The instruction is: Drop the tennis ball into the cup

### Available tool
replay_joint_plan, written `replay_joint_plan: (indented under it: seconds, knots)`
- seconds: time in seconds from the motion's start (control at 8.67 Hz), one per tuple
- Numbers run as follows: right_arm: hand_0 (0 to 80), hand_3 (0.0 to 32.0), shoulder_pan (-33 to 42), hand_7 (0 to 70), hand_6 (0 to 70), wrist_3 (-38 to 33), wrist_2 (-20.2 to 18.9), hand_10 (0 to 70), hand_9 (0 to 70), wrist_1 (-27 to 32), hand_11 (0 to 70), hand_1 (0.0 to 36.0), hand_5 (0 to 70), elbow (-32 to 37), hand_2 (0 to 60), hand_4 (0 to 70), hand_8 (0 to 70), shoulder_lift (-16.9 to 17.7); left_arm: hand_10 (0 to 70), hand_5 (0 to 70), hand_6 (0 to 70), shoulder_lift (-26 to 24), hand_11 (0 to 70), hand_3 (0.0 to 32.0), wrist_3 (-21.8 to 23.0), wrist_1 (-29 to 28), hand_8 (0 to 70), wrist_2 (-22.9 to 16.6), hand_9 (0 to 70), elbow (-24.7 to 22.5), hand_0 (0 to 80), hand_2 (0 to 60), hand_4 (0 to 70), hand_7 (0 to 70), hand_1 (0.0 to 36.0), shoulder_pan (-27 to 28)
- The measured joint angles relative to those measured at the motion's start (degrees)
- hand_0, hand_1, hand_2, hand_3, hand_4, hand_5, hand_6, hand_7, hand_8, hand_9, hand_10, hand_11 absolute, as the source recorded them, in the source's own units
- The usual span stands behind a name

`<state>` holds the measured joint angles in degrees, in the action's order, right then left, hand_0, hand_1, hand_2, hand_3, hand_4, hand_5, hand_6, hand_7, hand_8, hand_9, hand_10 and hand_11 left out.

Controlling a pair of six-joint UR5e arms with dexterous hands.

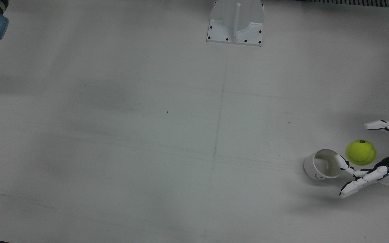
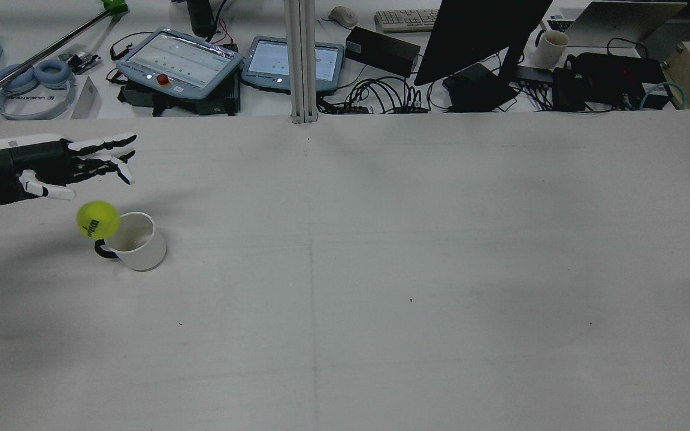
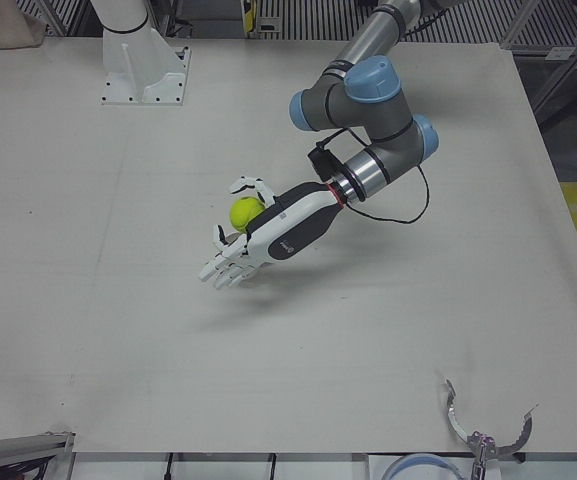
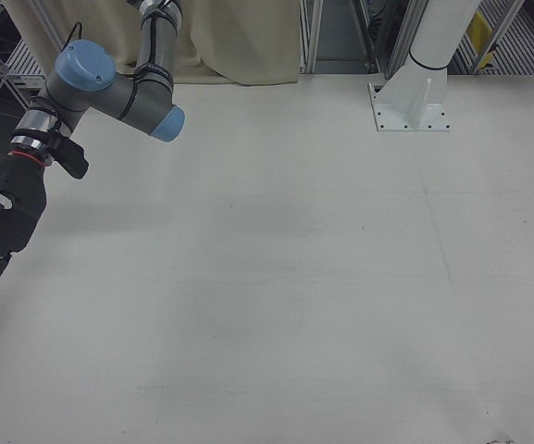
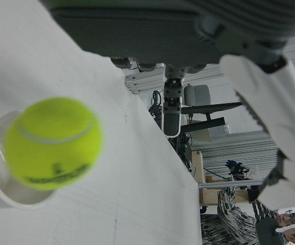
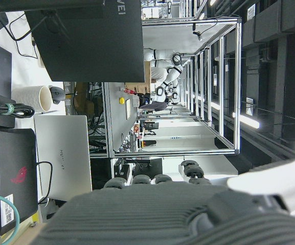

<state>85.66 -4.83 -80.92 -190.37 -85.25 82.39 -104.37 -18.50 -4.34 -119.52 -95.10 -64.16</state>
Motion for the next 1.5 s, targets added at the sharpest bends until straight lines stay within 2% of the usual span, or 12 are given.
replay_joint_plan:
  seconds: [0.12,0.23,0.35,0.46,0.58,0.69,0.81,1.04,1.15,1.38,1.5]
  knots:
    - [0.0,0.0,-0.01,0.0,0.0,0.0,-0.01,0.0,0.0,0.0,0.0,0.0,0.0,0.0,0.0,0.0,0.0,0.0,0.0,0.0,0.0,0.02,0.0,0.0,0.02,-0.08,0.0,0.0,0.2,0.0,37.9,0.0,0.0,8.2,2.3,0.0]
    - [0.0,0.0,-0.03,0.0,0.0,0.0,0.0,0.0,0.0,0.0,0.0,0.0,0.0,0.0,0.0,0.0,0.0,0.01,0.0,0.0,0.0,0.03,0.0,0.0,0.03,-0.11,0.0,-0.01,0.2,0.0,38.9,0.0,0.0,8.2,3.2,0.0]
    - [0.0,0.0,-0.04,0.0,0.0,0.0,0.0,0.0,0.0,0.0,0.0,0.0,0.0,0.0,0.0,0.0,0.0,0.01,0.0,0.7,4.1,0.03,0.0,0.0,0.04,-0.13,0.6,-0.01,0.2,0.0,42.1,0.0,0.0,7.3,5.2,0.0]
    - [0.0,0.0,-0.05,0.0,0.0,0.0,-0.01,0.0,0.0,0.0,0.0,0.0,0.0,0.0,0.0,0.0,0.0,-0.01,0.0,0.5,0.6,0.04,0.0,0.0,0.04,-0.13,0.0,-0.01,0.7,0.0,47.2,0.0,0.0,10.8,10.6,0.0]
    - [0.0,0.0,-0.05,0.0,0.0,0.0,-0.02,0.0,0.0,0.0,0.0,0.0,0.0,0.0,0.0,0.0,0.0,-0.02,0.0,0.3,0.6,-0.07,0.0,0.0,0.24,-0.1,0.0,-0.06,1.4,-0.07,46.7,0.0,0.0,14.2,10.4,-0.19]
    - [0.0,0.0,-0.06,0.0,0.0,0.03,-0.03,0.0,0.0,0.0,0.0,0.0,0.0,0.0,0.0,0.0,0.0,-0.01,0.0,0.4,0.9,-0.34,0.0,0.0,0.48,0.7,0.0,-0.06,1.5,-0.05,46.7,0.0,0.0,14.5,10.7,-1.62]
    - [0.0,0.0,-0.05,0.0,0.0,0.06,-0.03,0.0,0.0,0.0,0.0,0.0,0.0,0.0,0.0,0.0,0.0,-0.02,0.0,1.5,5.1,-1.29,0.0,0.0,0.63,1.97,0.7,-0.01,1.1,0.58,46.9,0.0,0.0,12.5,10.5,-5.21]
    - [0.0,0.0,-0.06,0.0,0.0,0.08,-0.03,0.0,0.0,0.0,0.0,0.0,0.0,-0.07,0.0,0.0,0.0,-0.01,0.0,0.3,0.3,-5.07,0.0,0.0,0.58,2.82,0.0,0.13,0.8,6.09,47.6,0.0,0.0,11.3,12.6,-14.4]
    - [0.0,0.0,-0.06,0.0,0.0,0.09,-0.01,0.0,0.0,0.0,0.0,0.0,0.0,-0.08,0.0,0.0,0.0,-0.01,0.0,0.4,0.3,-6.29,0.0,0.0,0.43,1.78,0.0,0.62,0.7,9.94,49.3,0.0,0.0,10.8,15.4,-18.84]
    - [0.0,0.0,-0.06,0.0,0.0,0.14,-0.01,0.0,0.0,0.0,0.0,0.0,0.0,-0.07,0.0,0.0,0.0,-0.01,0.0,0.7,0.4,-7.12,0.0,0.0,0.23,-1.48,0.0,2.66,0.5,16.0,49.9,0.0,0.0,9.8,15.9,-25.96]
    - [0.0,0.0,-0.06,0.0,0.0,0.16,-0.02,0.0,0.0,0.0,0.0,0.0,0.0,-0.04,0.0,0.0,0.0,-0.02,0.0,1.5,4.3,-7.08,0.0,0.0,0.13,-2.36,0.6,4.34,0.5,17.27,50.3,0.0,0.0,9.0,16.4,-28.19]
